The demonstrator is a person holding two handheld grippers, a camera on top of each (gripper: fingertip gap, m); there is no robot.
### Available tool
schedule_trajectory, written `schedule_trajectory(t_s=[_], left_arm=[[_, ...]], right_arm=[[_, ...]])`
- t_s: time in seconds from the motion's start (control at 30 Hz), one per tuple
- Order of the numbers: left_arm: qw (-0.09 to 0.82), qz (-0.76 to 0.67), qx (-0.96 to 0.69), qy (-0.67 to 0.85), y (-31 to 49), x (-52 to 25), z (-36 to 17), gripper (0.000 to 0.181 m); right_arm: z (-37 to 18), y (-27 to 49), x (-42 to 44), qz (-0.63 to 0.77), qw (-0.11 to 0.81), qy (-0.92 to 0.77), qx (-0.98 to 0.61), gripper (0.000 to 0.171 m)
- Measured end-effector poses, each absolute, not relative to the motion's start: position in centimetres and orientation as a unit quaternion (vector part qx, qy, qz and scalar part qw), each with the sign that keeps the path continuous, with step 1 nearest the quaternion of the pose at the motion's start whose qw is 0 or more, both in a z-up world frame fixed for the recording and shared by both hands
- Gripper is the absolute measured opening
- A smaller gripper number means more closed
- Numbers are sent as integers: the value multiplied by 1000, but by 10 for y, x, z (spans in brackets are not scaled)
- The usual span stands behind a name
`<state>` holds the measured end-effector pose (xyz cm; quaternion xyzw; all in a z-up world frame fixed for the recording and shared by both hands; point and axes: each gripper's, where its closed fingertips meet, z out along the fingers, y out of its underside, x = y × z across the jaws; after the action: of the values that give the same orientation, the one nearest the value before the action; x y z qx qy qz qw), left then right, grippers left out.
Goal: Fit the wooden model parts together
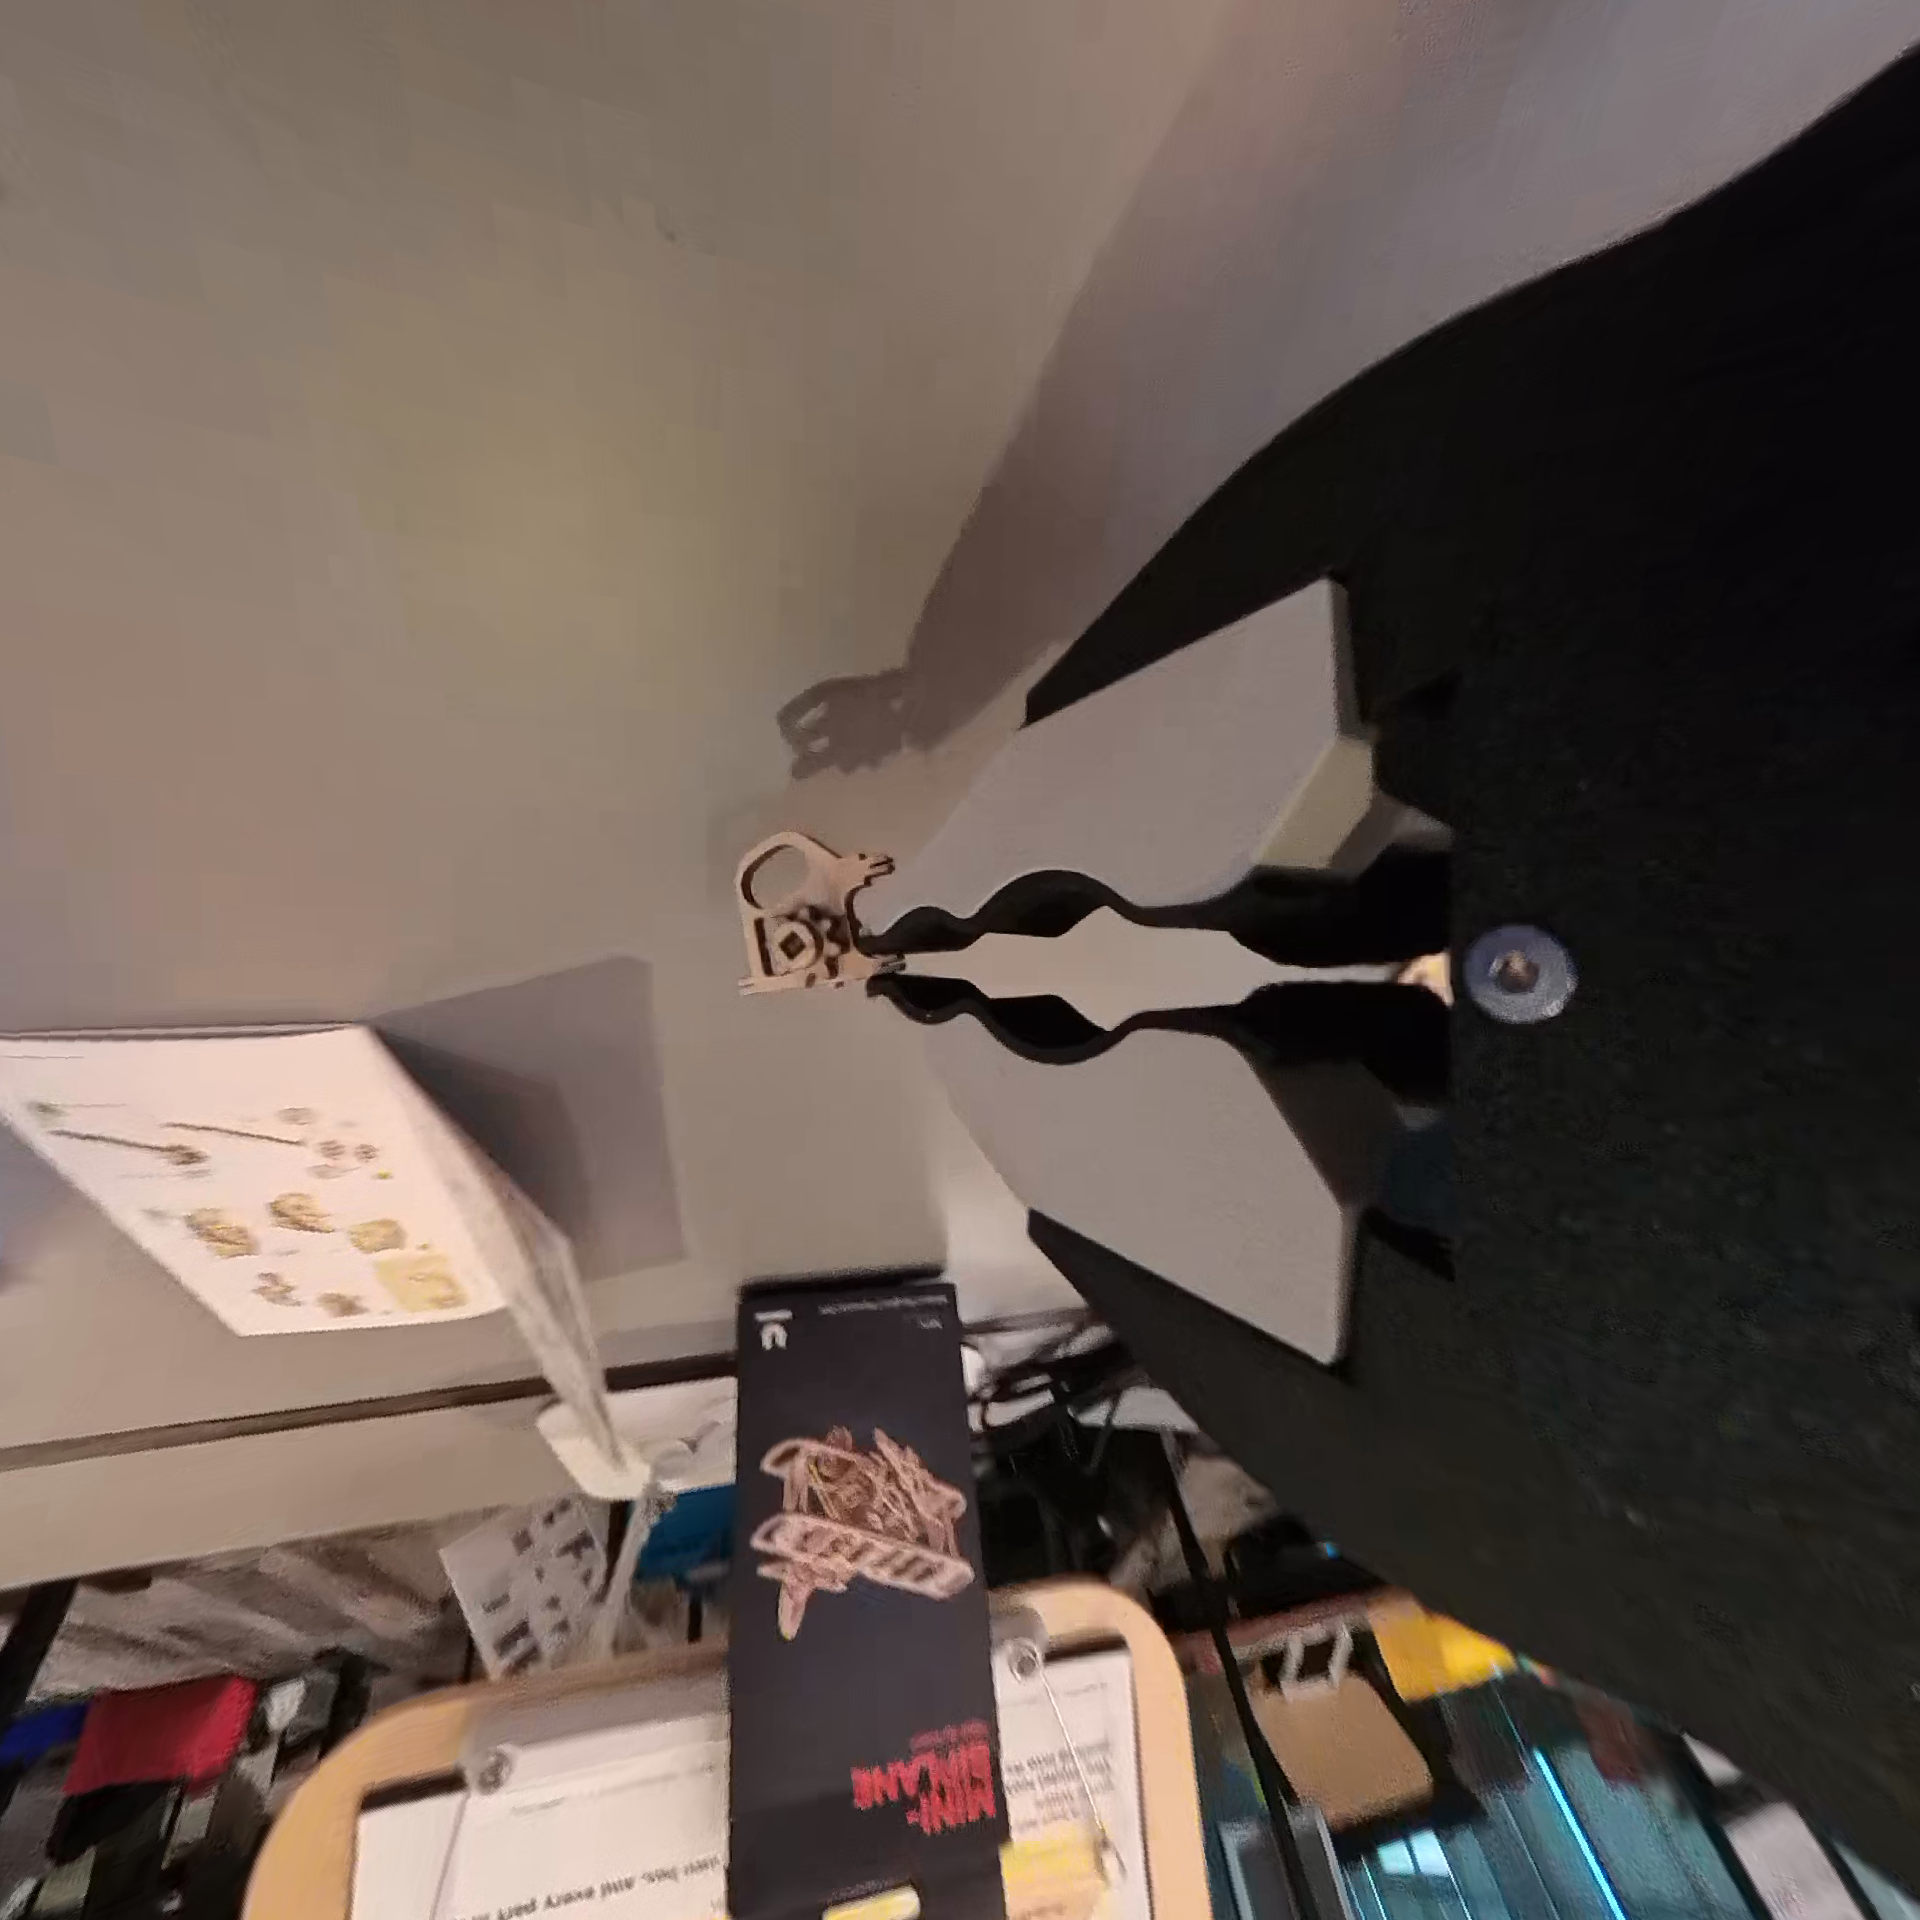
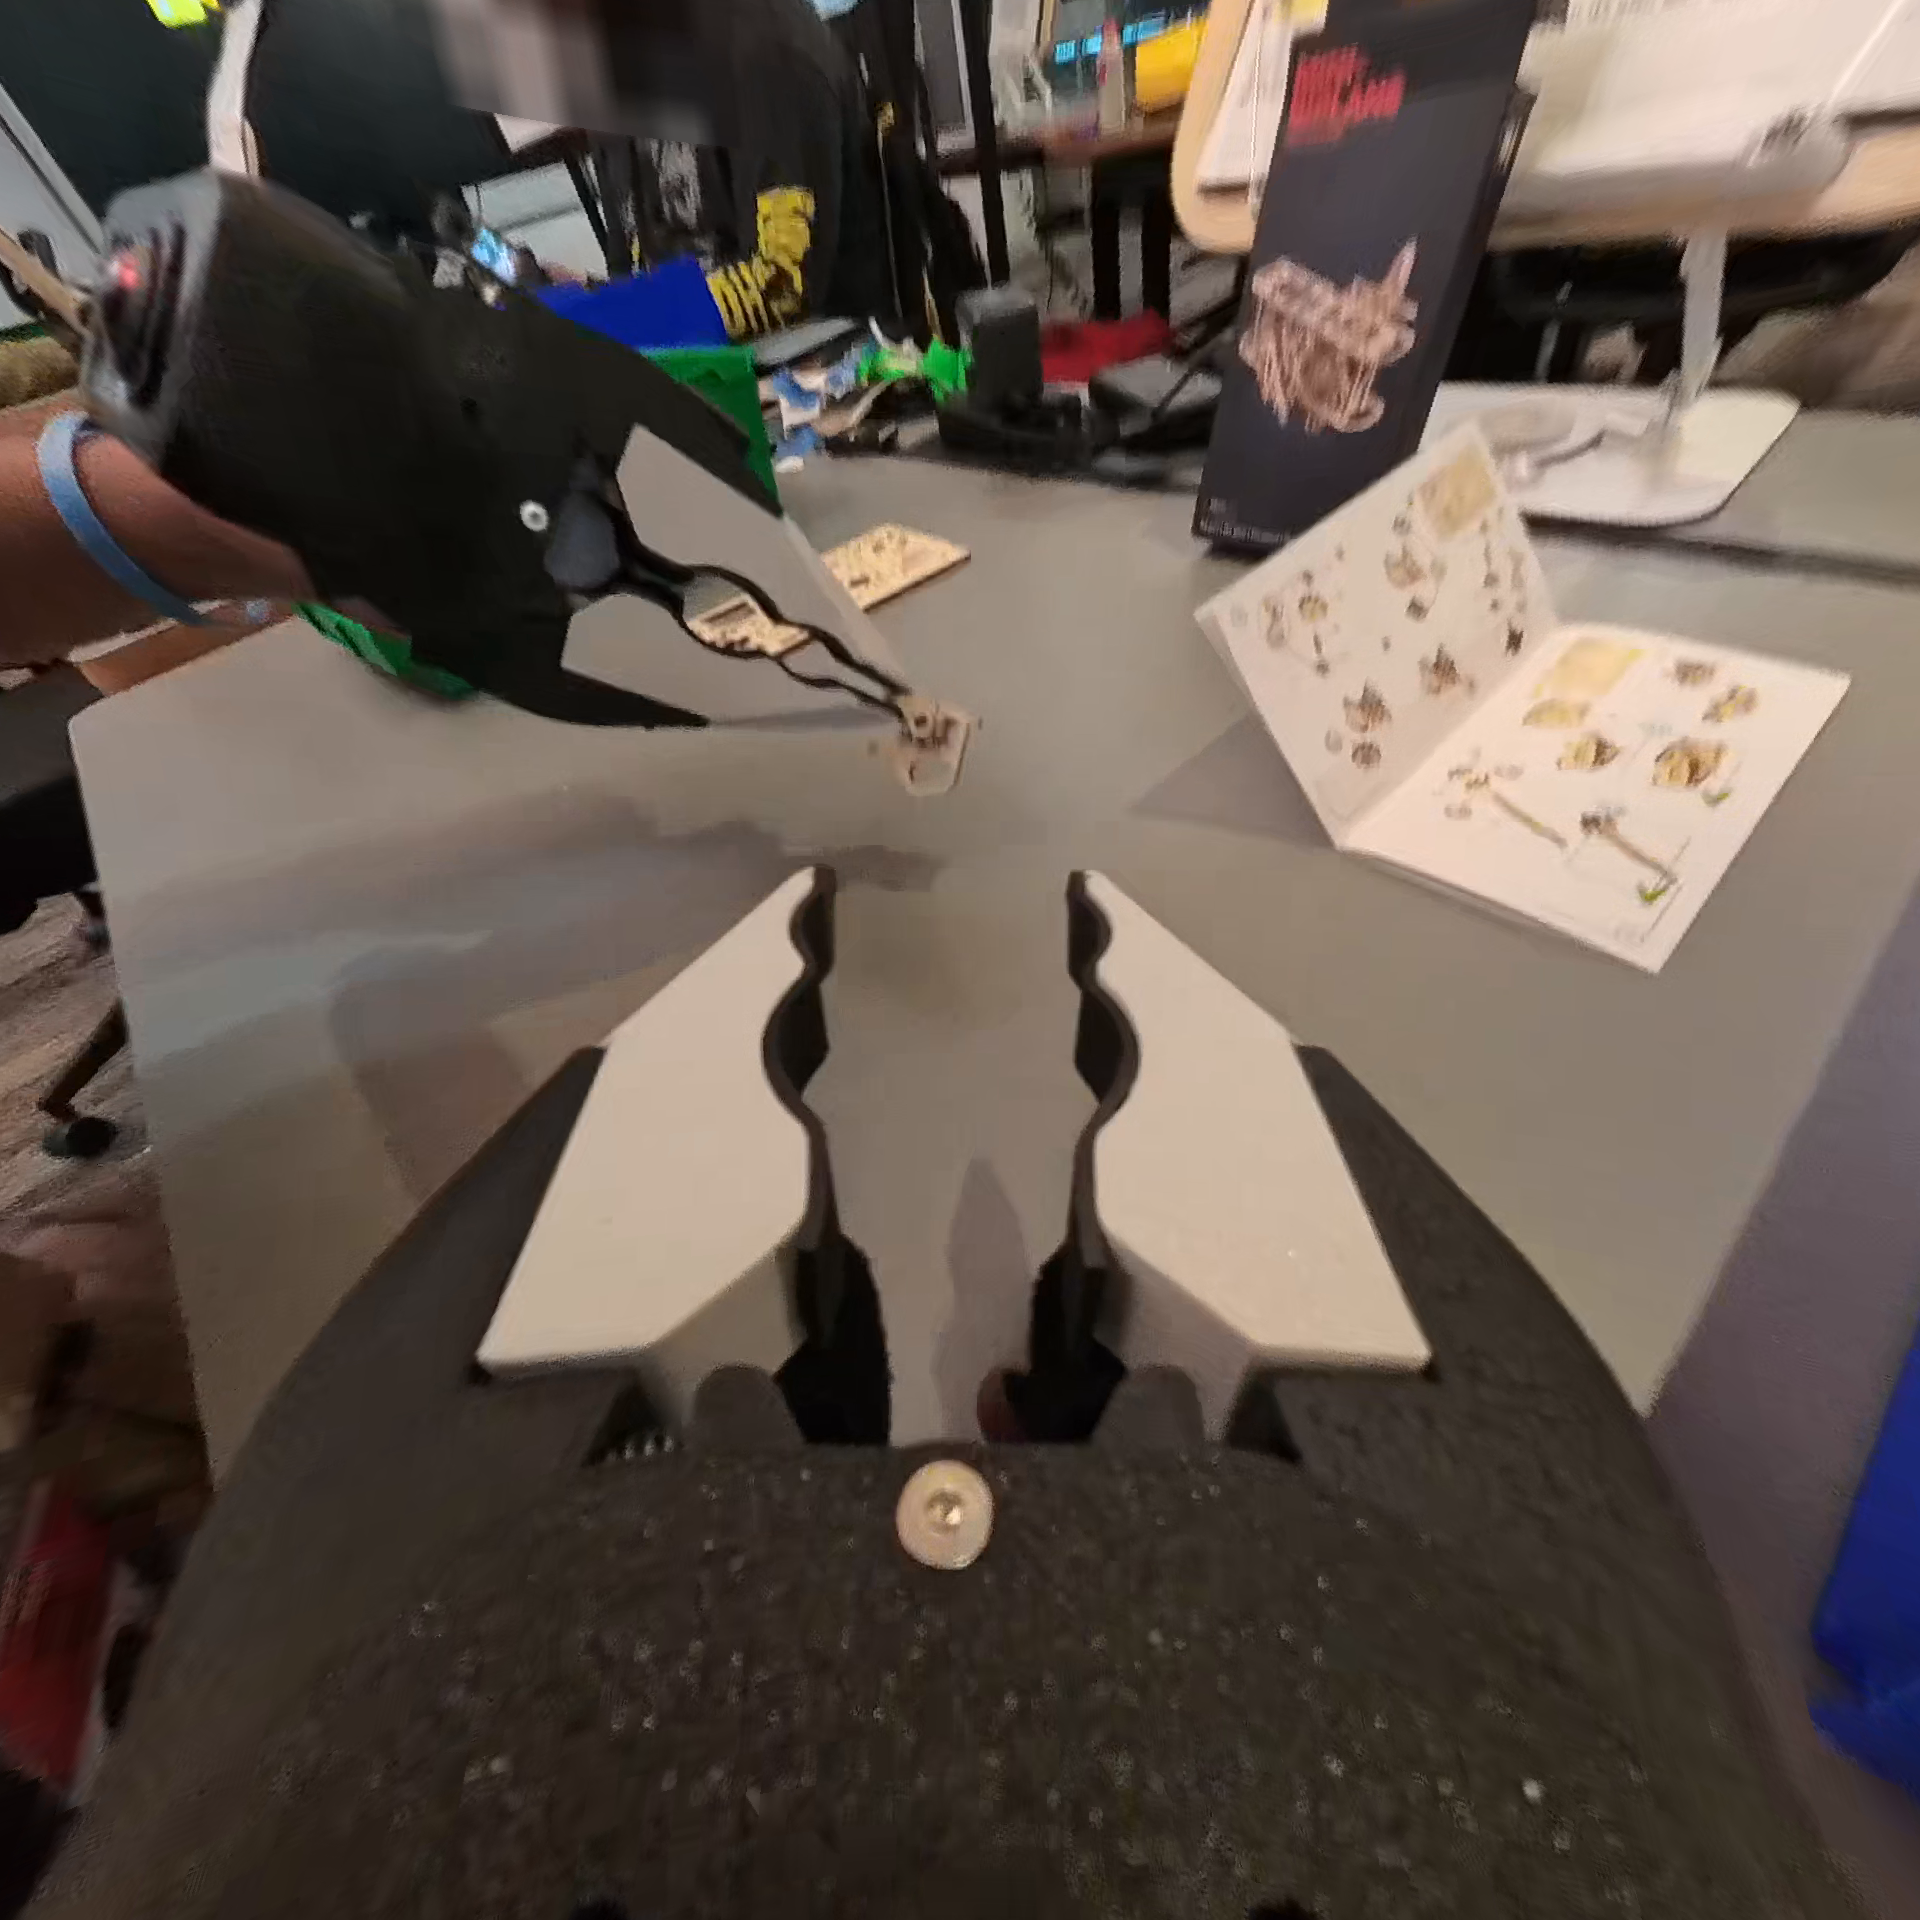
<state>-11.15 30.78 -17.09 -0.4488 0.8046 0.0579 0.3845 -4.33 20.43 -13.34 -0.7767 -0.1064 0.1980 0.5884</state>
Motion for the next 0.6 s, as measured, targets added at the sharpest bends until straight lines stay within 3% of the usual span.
schedule_trajectory(t_s=[0.2, 0.6], left_arm=[[365, -7, -446, 817, 258, -81, -156, 2], [351, 72, -371, 857, 222, -87, -154, 1]], right_arm=[[-134, 203, -71, 169, 582, -185, -773, 52], [-147, 202, -97, 40, 571, -321, -754, 45]])
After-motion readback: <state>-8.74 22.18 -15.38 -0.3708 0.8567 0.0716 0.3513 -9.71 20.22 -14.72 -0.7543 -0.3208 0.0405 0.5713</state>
